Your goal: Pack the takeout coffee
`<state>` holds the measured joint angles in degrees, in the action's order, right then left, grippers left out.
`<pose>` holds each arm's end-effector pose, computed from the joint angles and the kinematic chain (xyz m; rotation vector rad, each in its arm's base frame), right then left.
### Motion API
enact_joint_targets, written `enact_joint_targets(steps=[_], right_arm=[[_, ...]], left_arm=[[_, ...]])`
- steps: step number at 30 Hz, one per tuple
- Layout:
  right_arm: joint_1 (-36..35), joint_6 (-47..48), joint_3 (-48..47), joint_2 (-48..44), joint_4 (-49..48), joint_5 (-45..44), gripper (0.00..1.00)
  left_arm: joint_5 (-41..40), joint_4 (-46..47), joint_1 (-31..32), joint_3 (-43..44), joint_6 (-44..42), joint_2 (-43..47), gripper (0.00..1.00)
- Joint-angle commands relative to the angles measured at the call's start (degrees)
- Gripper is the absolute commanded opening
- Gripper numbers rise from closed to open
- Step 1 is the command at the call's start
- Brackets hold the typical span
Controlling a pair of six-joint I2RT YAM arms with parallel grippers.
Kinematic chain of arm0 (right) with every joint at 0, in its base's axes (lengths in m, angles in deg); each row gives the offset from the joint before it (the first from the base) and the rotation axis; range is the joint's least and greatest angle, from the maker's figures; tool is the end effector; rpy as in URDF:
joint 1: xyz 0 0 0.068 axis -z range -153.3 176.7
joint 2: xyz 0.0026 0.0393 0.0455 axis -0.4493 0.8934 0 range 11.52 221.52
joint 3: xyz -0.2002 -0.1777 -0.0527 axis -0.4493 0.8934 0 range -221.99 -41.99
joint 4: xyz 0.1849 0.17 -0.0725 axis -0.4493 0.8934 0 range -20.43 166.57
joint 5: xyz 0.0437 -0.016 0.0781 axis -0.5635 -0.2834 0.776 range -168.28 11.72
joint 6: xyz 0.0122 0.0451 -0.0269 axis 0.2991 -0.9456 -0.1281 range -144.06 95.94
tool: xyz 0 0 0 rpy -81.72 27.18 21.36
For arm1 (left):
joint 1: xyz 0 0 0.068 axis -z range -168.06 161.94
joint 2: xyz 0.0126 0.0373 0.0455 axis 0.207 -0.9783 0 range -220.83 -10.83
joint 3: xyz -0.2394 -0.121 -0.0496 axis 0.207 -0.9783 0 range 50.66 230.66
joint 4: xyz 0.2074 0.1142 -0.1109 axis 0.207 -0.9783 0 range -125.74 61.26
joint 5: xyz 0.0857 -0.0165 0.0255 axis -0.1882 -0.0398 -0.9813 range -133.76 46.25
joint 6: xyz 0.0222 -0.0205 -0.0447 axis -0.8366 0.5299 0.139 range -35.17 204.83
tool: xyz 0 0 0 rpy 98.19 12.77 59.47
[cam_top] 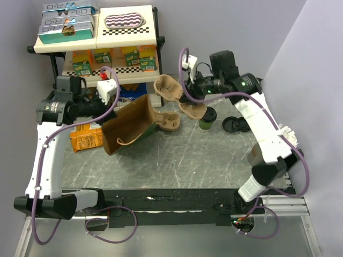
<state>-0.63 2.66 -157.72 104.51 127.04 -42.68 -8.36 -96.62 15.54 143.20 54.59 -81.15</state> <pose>0.2757 0.1658 0.4686 -1.2655 1.7060 0.6785 0.2056 -0.0336 0.4365 0.9207 2.0370 -0.4802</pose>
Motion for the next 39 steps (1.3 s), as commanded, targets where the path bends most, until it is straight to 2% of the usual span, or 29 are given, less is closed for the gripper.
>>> enact_joint_targets(steps=[1, 6, 10, 14, 18, 21, 27, 33, 39], right_arm=[[0.3, 2.5, 10.3, -11.2, -13.8, -2.7, 0.0], [-0.3, 2.5, 17.9, -19.3, -20.5, -3.7, 0.0], [-3.1, 6.5, 20.4, -22.6, -19.5, -3.9, 0.0], [-6.8, 8.6, 20.9, -24.9, -18.9, -5.0, 0.0], [-9.6, 9.0, 20.3, -25.6, -19.6, -7.6, 0.0], [-10.3, 9.0, 20.4, -25.4, -20.8, -8.8, 0.0], [-11.6, 6.5, 17.8, -23.5, -22.3, -9.1, 0.0], [-13.0, 6.7, 15.4, -22.2, -22.5, -9.2, 0.0], [-13.7, 7.1, 13.9, -21.5, -23.0, -7.3, 0.0]], left_arm=[[3.1, 4.3, 4.2, 0.3, 2.5, -1.7, 0.01], [2.0, 6.8, 7.4, -3.5, 3.5, -1.0, 0.01], [0.2, 6.2, 9.5, -3.5, 2.3, -1.2, 0.01], [-4.0, 5.4, 10.5, -1.6, 2.6, -0.9, 0.01], [-12.3, 0.4, 10.5, 2.9, 1.1, 0.7, 0.01], [-14.6, 0.5, 10.5, 2.0, 0.4, 3.9, 0.01], [-14.3, -1.6, 10.5, 0.5, -0.3, 5.6, 0.01], [-9.6, 3.4, 10.7, -3.8, 2.4, 5.6, 0.01], [-7.2, 7.1, 11.5, -3.1, 5.7, 1.3, 0.01]])
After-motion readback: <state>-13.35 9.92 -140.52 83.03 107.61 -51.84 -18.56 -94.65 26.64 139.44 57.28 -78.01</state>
